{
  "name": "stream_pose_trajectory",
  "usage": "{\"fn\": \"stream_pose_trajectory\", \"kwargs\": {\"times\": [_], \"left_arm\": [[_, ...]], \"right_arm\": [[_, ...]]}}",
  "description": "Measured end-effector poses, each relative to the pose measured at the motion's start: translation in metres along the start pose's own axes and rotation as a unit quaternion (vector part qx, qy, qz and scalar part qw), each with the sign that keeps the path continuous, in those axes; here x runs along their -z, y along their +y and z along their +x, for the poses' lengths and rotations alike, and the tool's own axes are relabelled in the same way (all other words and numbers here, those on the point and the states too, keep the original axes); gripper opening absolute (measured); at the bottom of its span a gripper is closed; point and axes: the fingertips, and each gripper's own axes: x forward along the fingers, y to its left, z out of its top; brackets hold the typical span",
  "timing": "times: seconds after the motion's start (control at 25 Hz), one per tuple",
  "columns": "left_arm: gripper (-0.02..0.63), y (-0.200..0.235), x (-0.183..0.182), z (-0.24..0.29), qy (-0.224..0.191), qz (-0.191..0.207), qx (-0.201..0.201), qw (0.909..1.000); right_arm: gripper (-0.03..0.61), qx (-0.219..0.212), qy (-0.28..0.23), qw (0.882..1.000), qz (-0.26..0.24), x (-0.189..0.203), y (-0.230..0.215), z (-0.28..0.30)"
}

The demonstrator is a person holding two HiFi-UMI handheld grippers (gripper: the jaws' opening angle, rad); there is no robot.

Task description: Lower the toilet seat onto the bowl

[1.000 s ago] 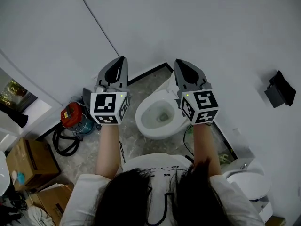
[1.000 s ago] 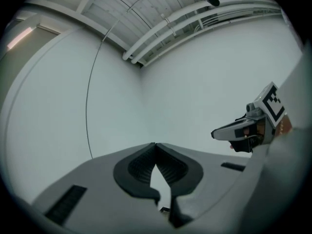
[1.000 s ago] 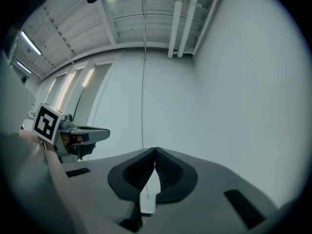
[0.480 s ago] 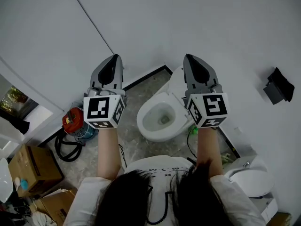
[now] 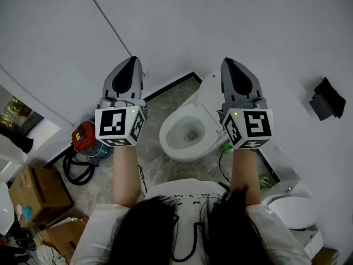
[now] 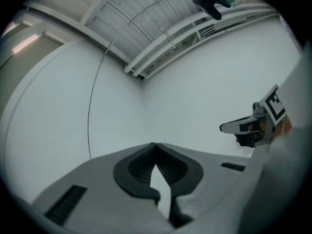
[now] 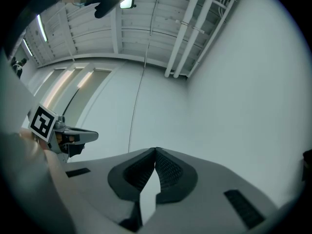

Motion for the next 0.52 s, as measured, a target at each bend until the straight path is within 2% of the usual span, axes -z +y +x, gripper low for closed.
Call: {"fn": "stream_pose_trajectory", "kwargs": {"times": [0.52], "left_arm": [[0.009, -0.0034, -0.0038, -0.0021, -0.004, 0.0, 0.002, 1.0]], "right_arm": [[0.026, -0.001, -0.001, 1.0, -0.004, -0.0007, 0.0042, -0.0006]]}}
